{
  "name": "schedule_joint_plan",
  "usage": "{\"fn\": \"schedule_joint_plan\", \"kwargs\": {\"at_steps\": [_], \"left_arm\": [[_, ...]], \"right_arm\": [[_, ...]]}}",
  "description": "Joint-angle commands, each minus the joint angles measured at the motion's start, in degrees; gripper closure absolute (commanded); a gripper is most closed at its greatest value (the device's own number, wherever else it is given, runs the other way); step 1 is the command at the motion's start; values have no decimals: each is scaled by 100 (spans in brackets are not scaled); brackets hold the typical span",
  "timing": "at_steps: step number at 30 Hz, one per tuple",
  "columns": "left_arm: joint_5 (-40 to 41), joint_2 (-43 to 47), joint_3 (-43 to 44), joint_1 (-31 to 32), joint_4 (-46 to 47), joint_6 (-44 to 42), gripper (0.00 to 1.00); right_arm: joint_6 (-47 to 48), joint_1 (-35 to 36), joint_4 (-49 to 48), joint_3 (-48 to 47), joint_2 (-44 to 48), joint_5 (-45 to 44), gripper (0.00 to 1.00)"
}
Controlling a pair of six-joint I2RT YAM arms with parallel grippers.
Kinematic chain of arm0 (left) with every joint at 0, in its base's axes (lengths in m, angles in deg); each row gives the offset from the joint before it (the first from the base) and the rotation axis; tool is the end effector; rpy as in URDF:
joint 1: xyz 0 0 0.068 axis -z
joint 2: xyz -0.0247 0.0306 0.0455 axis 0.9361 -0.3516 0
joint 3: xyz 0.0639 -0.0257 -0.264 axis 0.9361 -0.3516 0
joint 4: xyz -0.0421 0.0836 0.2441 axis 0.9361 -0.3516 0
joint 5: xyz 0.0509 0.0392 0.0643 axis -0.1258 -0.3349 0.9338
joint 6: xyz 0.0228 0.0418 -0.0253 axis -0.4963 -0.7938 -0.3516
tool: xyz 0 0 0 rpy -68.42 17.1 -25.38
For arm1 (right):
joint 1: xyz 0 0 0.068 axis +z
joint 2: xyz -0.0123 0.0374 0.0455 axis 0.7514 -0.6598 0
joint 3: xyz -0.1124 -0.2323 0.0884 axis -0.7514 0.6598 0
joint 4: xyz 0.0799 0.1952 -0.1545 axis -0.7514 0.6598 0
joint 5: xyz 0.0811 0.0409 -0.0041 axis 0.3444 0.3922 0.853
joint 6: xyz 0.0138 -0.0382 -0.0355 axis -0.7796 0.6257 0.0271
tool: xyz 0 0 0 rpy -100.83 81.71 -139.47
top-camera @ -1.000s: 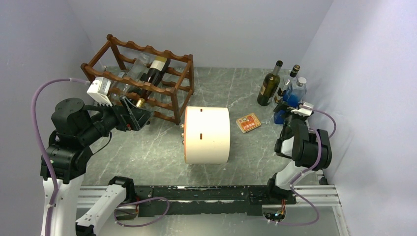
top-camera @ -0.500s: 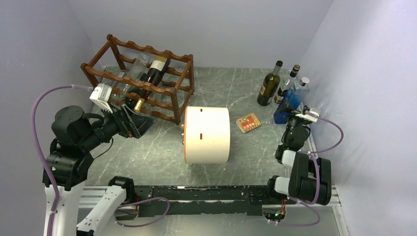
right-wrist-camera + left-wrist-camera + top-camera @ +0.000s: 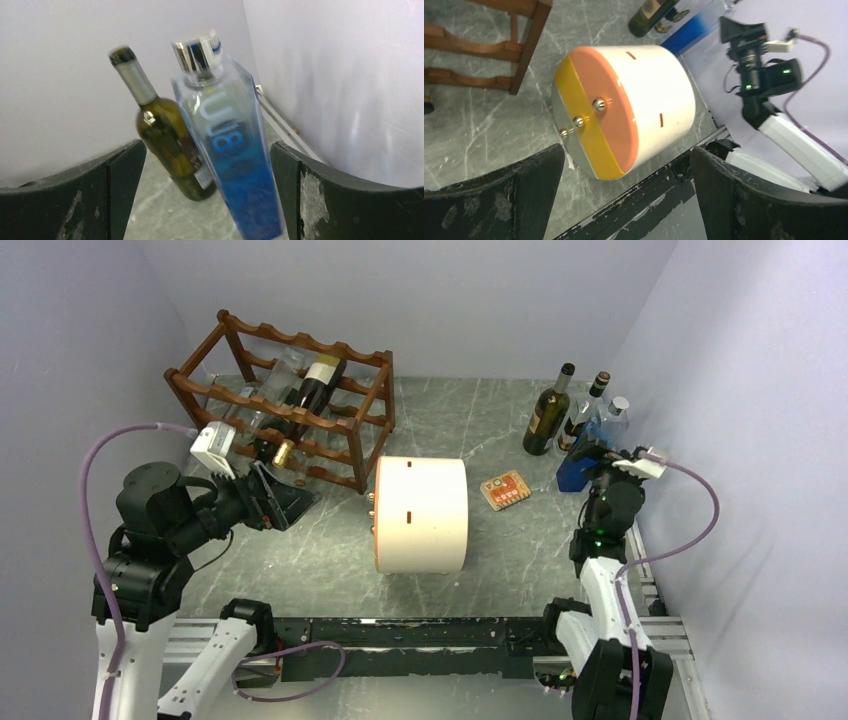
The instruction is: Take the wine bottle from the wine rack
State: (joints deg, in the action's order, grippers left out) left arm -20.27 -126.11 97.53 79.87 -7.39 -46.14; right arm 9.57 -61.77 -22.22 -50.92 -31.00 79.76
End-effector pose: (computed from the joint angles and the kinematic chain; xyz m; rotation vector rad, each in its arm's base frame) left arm 0.0764 -0.0328 0.4273 0.0804 1.9066 -0.9763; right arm 0.1937 -0.0497 0.2603 0.4230 1.3203 -0.0782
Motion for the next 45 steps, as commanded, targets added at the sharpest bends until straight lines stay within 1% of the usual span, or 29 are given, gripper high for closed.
{"fn": "schedule_joint_plan", "kwargs": {"at_steps": [1, 3, 5, 7, 9, 12, 15, 17, 18, 20, 22, 23, 24, 25, 26, 27, 29, 31, 33, 34, 37, 38, 41, 45], "left_arm": [[441, 94, -228, 35, -349, 107, 1], [614, 158, -447, 35, -348, 147, 1], [731, 202, -719, 35, -288, 170, 1], [813, 245, -1071, 35, -88, 204, 1], [900, 254, -1415, 34, 166, 261, 1], [1114, 226, -1744, 35, 530, 349, 1], [1352, 216, -2060, 35, 1059, 387, 1], [1429, 165, -2306, 27, 1495, 326, 2], [1479, 119, -2448, 27, 1715, 294, 3], [1586, -33, -2613, -14, 2074, 224, 4], [1505, -269, -2756, -180, 2423, 194, 4], [1302, -400, -2829, -377, 2620, 199, 4], [974, -526, -2928, -623, 2846, 233, 4], [540, -642, -3052, -971, 3177, 280, 4], [118, -731, -3198, -1455, 3473, 373, 4], [-305, -819, -3352, -1752, 3749, 460, 4], [-1190, -961, -3669, -2353, 4401, 684, 4], [-1870, -1119, -4019, -2802, 5134, 988, 4], [-2482, -1302, -4439, -3199, 6164, 1494, 2], [-2659, -1409, -4651, -3345, 6692, 1855, 0], [-2854, -1841, -5017, -3562, 7777, 2315, 0], [-2870, -2008, -5038, -3566, 8075, 2356, 0], [-2872, -2533, -4951, -3572, 8506, 2412, 0], [-3090, -3299, -4875, -3561, 9764, 2947, 4]], "right_arm": [[-902, 100, 2118, -1099, 317, -219, 0], [-1713, 102, 3167, -1755, 218, -249, 0], [-2460, 117, 3821, -2188, 98, 66, 0], [-2958, 182, 3786, -2236, 73, 547, 0], [-3244, 495, 3640, -2224, 112, 647, 0], [-2971, 1237, 3616, -2527, 36, 428, 0], [-2182, 2166, 3638, -3020, -238, 264, 0], [-1819, 2606, 3661, -3371, -564, 407, 0], [-1721, 2751, 3634, -3492, -696, 635, 0], [-1554, 2886, 3526, -3689, -942, 1485, 0], [-1118, 2930, 3509, -3808, -1131, 2410, 0], [-796, 2977, 3654, -4030, -1188, 2616, 0], [-484, 3067, 3784, -4074, -1209, 2521, 0], [-253, 3144, 3856, -4051, -1196, 2323, 0], [-79, 3159, 3882, -3997, -1166, 2148, 0], [49, 3179, 3899, -3933, -1117, 2043, 0], [66, 3273, 3795, -3693, -930, 1846, 0], [-18, 3332, 3448, -3387, -695, 2036, 0], [-96, 3380, 3262, -3214, -514, 2259, 0], [-86, 3402, 3280, -3214, -454, 2352, 0], [91, 3511, 3582, -3403, -412, 2419, 0], [141, 3565, 3668, -3468, -403, 2379, 0], [204, 3667, 3726, -3531, -347, 2346, 0], [113, 3687, 3657, -3508, -345, 2408, 0]]}}
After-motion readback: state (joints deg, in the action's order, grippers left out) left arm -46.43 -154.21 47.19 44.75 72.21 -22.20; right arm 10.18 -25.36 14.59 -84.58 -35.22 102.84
